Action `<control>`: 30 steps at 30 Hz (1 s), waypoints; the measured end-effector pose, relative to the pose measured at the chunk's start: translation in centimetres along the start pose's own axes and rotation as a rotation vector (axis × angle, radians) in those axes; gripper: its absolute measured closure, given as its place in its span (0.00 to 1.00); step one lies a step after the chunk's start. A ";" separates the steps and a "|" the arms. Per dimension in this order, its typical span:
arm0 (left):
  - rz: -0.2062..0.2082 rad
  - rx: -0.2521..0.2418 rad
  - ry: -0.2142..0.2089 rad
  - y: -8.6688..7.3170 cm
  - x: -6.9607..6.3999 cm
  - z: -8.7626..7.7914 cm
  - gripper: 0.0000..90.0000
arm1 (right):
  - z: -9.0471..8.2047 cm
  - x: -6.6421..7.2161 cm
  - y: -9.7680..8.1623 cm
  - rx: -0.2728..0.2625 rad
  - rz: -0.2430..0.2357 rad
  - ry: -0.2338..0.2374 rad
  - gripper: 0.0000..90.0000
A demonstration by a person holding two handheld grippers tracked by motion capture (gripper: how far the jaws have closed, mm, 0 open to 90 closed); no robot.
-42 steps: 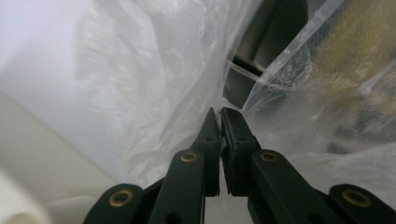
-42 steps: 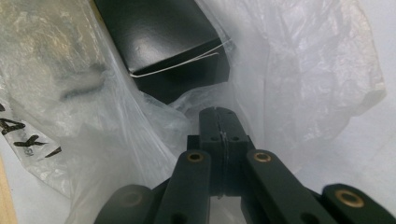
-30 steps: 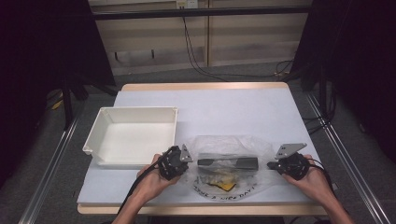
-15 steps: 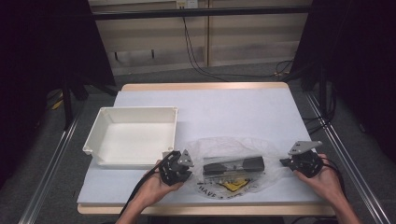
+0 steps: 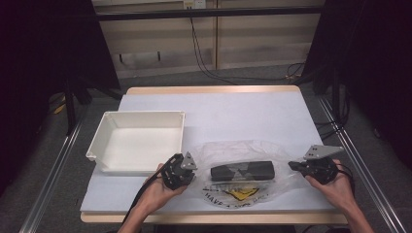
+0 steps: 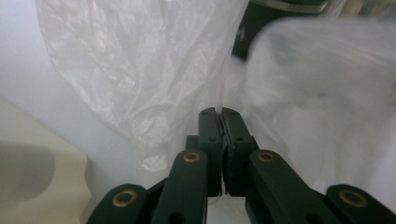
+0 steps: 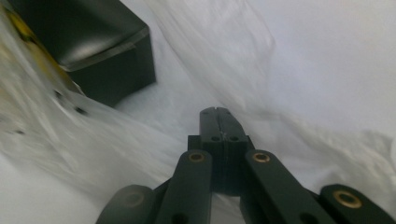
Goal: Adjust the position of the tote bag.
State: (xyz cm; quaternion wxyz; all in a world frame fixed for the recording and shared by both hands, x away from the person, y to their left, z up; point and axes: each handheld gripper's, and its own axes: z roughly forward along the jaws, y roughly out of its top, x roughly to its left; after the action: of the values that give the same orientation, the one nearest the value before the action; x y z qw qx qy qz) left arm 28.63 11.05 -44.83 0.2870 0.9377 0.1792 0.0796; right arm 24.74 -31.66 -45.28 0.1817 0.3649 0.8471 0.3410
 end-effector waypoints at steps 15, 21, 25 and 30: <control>-0.021 -0.001 0.015 2.4 1.7 0.6 0.97 | 2.2 0.1 3.3 -0.041 -0.034 0.049 1.00; 0.002 0.085 0.035 1.2 1.5 2.1 0.98 | 3.8 -0.7 2.4 0.032 -0.003 0.042 1.00; -0.011 0.077 0.031 0.3 1.3 1.5 0.99 | 4.2 -0.3 1.5 0.073 -0.028 0.062 1.00; 0.013 0.107 0.048 -0.6 1.3 0.8 1.00 | 3.6 -0.3 0.8 0.111 -0.049 0.003 1.00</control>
State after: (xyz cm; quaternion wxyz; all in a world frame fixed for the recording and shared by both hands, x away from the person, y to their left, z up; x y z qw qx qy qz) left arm 29.87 11.59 -45.73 0.2313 0.9507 0.1839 0.0942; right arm 27.30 -29.89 -47.25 0.1682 0.3532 0.8735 0.2897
